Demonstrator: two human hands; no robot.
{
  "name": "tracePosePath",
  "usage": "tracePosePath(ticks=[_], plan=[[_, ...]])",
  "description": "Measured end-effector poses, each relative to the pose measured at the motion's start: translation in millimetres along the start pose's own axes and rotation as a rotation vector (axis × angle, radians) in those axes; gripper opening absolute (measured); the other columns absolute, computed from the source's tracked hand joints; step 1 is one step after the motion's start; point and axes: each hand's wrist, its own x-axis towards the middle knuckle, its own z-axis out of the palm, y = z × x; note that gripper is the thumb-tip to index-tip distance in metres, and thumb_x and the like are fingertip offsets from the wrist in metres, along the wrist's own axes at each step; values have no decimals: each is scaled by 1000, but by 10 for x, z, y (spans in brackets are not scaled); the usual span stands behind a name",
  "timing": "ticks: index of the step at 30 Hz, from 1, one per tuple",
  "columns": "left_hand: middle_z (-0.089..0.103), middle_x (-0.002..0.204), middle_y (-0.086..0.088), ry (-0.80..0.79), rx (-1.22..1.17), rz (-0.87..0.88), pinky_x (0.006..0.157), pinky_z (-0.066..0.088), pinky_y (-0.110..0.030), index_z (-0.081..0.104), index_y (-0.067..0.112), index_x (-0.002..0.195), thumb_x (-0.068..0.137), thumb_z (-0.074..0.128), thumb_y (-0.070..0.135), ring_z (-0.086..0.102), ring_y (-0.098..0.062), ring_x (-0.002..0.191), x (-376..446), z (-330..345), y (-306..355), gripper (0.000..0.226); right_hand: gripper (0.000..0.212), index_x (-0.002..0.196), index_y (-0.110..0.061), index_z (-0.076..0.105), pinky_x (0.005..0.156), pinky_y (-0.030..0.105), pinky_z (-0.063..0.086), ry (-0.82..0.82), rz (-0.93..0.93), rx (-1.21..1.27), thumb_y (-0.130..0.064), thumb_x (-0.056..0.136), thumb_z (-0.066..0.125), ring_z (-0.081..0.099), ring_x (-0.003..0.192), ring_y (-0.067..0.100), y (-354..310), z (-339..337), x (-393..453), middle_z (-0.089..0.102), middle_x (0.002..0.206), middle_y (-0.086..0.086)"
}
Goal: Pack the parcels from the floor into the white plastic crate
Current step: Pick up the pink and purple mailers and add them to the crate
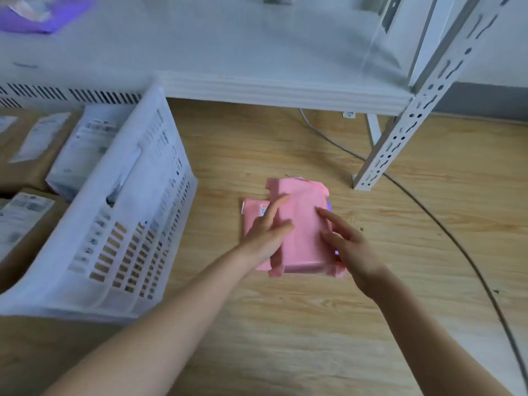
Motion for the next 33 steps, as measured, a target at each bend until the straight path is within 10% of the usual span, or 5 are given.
tracePosePath(ticks=[14, 21, 26, 29, 33], plan=[[52, 113, -5, -21, 1, 310, 74, 44, -33, 33, 46, 123, 90, 49, 14, 52, -21, 90, -440, -2368, 1158, 49, 60, 104, -55, 45, 99, 34, 40, 233, -526, -233, 2, 89, 45, 47, 97, 24, -1739, 1968, -100, 36, 105, 2], [60, 87, 2, 12, -398, 334, 46, 46, -20, 24, 57, 119, 94, 44, 24, 61, -5, 56, -703, -3559, 825, 45, 59, 126, -62, 22, 85, 39, 49, 154, -460, -131, -24, 92, 51, 61, 87, 21, -1936, 3222, -151, 60, 106, 16], [57, 121, 1, -13, -340, 482, 69, 54, -27, 22, 58, 124, 93, 50, 10, 60, -17, 107, -817, -4079, 543, 64, 102, 136, -58, -3, 90, 48, 49, -17, -366, 81, -48, 66, 70, 64, 103, 18, -1949, 3874, -182, 53, 130, 0], [36, 141, 2, 24, -234, 514, 101, 42, -37, 13, 60, 129, 84, 62, 30, 44, -10, 124, -869, -4250, 399, 73, 100, 135, -60, -4, 81, 50, 54, -61, -317, 220, -22, 78, 69, 69, 90, 24, -1921, 4078, -130, 65, 108, -6], [41, 143, 5, -70, -297, 281, 98, 44, -39, 12, 61, 135, 67, 65, 49, 49, -15, 122, -869, -4477, 172, 87, 90, 130, -67, 4, 63, 40, 58, -147, -295, 198, -9, 86, 57, 71, 78, 19, -1855, 4203, -104, 72, 97, -1]])
